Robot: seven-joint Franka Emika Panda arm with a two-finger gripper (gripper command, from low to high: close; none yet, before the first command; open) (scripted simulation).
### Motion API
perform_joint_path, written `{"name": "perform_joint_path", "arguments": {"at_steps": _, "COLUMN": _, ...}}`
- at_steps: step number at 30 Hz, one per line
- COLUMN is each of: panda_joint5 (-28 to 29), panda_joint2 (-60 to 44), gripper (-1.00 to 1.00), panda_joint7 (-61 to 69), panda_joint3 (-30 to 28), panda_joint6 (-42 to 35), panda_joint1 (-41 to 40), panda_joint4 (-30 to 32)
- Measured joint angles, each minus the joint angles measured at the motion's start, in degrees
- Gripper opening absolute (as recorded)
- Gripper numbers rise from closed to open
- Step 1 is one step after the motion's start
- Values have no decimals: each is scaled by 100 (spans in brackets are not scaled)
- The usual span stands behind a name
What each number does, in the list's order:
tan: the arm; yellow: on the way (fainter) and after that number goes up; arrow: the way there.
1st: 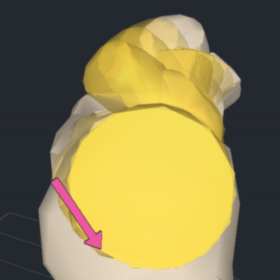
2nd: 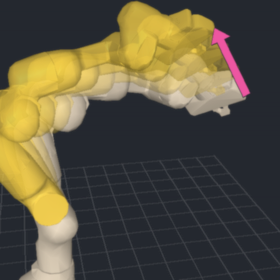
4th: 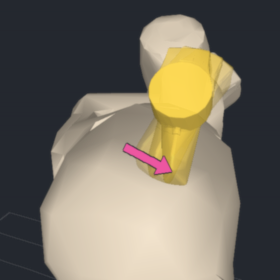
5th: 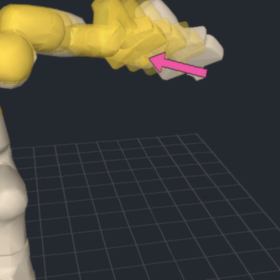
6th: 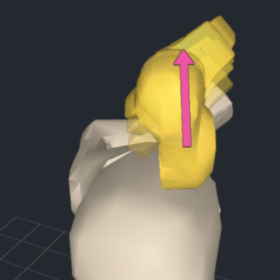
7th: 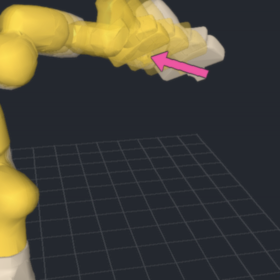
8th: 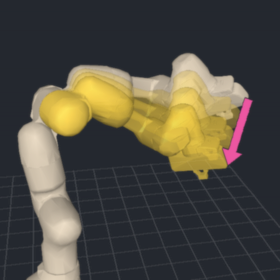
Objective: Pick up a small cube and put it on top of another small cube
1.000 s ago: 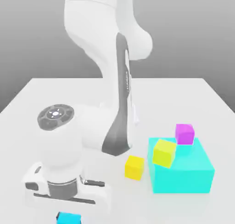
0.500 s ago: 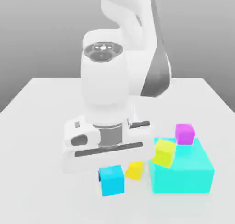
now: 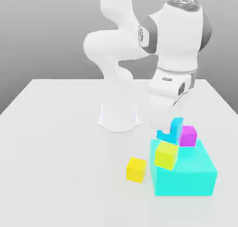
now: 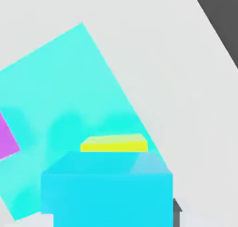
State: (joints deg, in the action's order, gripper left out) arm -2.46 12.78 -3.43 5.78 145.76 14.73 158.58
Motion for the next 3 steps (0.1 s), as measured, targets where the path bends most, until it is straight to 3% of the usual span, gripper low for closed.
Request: {"name": "perform_joint_path", "arguments": {"at_steps": 3, "panda_joint5": 0, "panda_joint2": 0, "gripper": 100, "panda_joint7": 0, "panda_joint3": 0, "panda_joint6": 0, "panda_joint1": 0, "panda_joint4": 0}}
